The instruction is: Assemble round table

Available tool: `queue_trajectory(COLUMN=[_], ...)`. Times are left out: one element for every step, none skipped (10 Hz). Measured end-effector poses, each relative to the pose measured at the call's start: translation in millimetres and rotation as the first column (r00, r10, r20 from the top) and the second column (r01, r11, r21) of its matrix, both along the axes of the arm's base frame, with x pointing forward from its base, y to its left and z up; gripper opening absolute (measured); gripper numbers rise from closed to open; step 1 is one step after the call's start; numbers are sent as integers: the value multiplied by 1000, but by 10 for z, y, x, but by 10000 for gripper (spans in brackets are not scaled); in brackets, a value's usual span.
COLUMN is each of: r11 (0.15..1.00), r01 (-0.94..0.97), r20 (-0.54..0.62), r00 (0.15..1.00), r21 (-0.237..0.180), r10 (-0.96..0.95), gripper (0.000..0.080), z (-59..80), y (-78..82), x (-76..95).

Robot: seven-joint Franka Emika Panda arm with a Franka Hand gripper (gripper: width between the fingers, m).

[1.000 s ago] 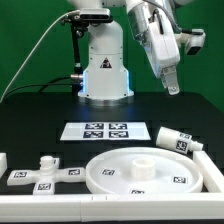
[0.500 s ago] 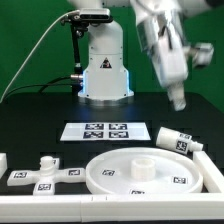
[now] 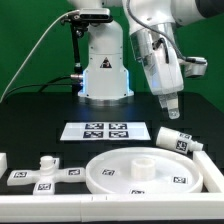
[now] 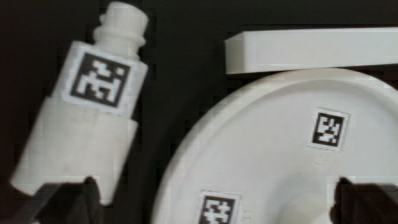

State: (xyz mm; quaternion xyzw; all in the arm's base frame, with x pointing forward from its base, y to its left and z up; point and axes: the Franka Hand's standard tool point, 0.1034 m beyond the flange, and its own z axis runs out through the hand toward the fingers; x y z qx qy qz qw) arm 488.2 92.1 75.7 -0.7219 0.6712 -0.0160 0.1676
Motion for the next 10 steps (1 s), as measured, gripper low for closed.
queue_trajectory(r11=[999, 999, 999, 999, 999, 999, 999, 1000, 1000, 999], r01=[-43, -50, -51, -50, -50, -51, -45, -24, -18, -27], r20=[28, 41, 35, 33, 32, 35, 64, 91, 113, 126], r00=[999, 998, 998, 998, 998, 998, 997, 996, 993, 992], r21=[-14, -17, -17, -17, -17, -18, -4, 16, 22, 22], r10=[43, 51, 51, 50, 50, 52, 45, 23, 15, 24], gripper=[648, 648, 648, 648, 648, 648, 648, 648, 648, 648], z=[48, 97, 72, 59, 57, 67, 213, 402, 535, 606], y=[-27, -16, -19, -25, -25, -35, -101, -132, -104, -45], x=[99, 129, 107, 101, 100, 106, 173, 229, 252, 251])
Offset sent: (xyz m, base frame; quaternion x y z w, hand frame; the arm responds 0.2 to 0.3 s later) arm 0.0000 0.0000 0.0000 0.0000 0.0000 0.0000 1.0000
